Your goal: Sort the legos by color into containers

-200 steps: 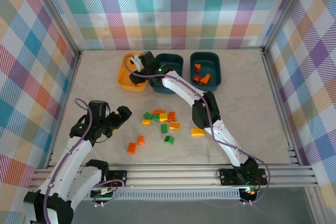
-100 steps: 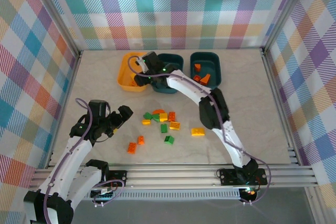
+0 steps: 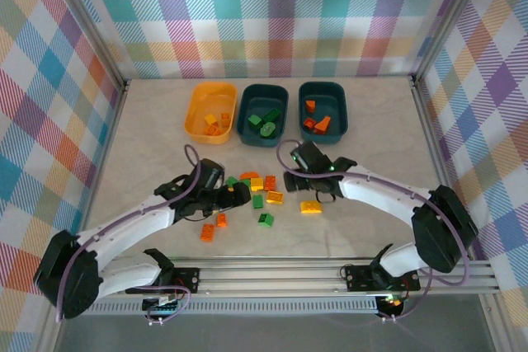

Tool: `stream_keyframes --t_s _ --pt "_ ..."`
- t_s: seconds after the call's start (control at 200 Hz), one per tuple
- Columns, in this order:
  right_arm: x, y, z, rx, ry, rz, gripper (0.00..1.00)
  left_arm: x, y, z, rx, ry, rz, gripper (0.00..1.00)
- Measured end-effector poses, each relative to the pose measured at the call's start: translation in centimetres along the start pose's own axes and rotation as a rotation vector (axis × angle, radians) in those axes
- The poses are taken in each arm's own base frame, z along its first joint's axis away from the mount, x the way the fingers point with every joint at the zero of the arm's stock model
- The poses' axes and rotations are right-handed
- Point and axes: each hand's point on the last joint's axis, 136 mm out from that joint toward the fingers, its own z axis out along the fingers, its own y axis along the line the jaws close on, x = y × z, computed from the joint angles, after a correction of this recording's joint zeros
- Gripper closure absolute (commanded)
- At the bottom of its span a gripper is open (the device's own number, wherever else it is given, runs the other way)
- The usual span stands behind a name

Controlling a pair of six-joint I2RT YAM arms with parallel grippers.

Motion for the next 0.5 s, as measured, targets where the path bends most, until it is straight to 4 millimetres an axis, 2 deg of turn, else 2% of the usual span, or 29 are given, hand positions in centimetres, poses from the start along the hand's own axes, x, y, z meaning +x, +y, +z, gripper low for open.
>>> stream_keyframes --t_s 0.075,0.315,0.41,0.5 --pt "3.0 -1.2 -0.2 0.028 0.086 0.019 0.13 -0.3 -0.1 0.3 -0.009 -0.010 0.010 0.04" --pt "8.1 -2.0 -1.1 0.035 0.226 0.074 0.13 -1.5 0.0 -0.6 -0.022 -0.089 0.021 0.02" --pt "9.5 -2.2 -0.7 0.045 0.275 0.078 0.14 -1.9 -0.1 -1.0 -0.019 -0.113 0.026 0.01" --pt "10.1 -2.2 0.2 0.066 0.307 0.079 0.14 -2.1 0.0 -1.1 -0.024 -0.122 0.027 0.01"
